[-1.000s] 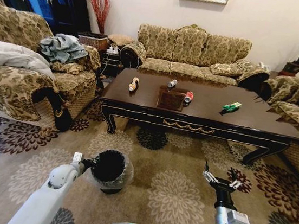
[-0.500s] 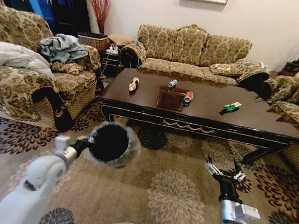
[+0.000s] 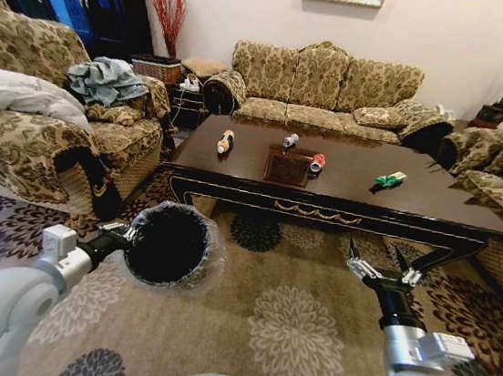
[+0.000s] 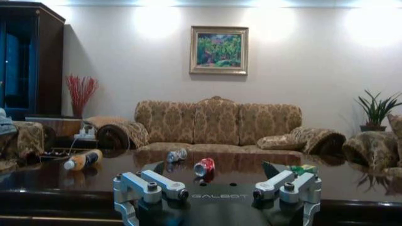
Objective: Move to the front of the table and place the trash on the table into the trash bin.
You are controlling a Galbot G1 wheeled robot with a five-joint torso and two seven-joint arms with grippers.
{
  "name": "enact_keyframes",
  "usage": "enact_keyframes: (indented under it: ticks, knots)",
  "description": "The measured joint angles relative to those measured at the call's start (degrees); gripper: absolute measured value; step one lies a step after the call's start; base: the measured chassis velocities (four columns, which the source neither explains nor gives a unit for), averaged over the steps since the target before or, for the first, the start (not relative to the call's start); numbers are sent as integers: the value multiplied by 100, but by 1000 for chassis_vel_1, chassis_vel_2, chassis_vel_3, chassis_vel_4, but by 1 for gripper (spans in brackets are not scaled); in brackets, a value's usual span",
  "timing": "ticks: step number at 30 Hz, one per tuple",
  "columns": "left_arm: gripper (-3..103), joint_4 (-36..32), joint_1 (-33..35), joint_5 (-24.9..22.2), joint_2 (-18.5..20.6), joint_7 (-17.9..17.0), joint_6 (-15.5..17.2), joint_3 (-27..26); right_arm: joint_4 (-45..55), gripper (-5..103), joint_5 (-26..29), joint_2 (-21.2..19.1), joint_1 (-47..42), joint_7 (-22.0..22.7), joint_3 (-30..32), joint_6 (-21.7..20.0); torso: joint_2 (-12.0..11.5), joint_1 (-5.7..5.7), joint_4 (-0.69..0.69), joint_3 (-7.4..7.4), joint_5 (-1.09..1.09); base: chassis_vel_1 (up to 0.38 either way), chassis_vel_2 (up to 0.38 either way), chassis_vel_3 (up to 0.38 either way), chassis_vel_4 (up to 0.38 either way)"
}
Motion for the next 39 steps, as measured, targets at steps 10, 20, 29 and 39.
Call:
enact_keyframes:
  ticks: [10, 20, 29, 39]
  knots:
    - [3, -268, -39, -242, 190, -10, 213, -151, -21, 100, -91, 76, 16, 17, -38, 15, 0, -1, 0, -1, -1, -35, 27, 26, -31]
    - [3, -436, -34, -300, 94, -189, 219, -81, -87, 100, -125, 72, 4, 23, -24, 59, 0, 2, 1, 1, 0, -214, 196, 194, -194]
    - [3, -496, -83, -456, -7, -592, -11, 56, -107, 100, -198, 83, -21, 50, -45, 107, 12, 13, 1, 13, -1, -125, 138, 109, -123]
    - [3, -545, 14, -520, -45, -838, 8, 144, -145, 100, -217, 84, -76, 51, -35, 118, 265, 101, 0, 177, -1, 3, -6, -3, 4]
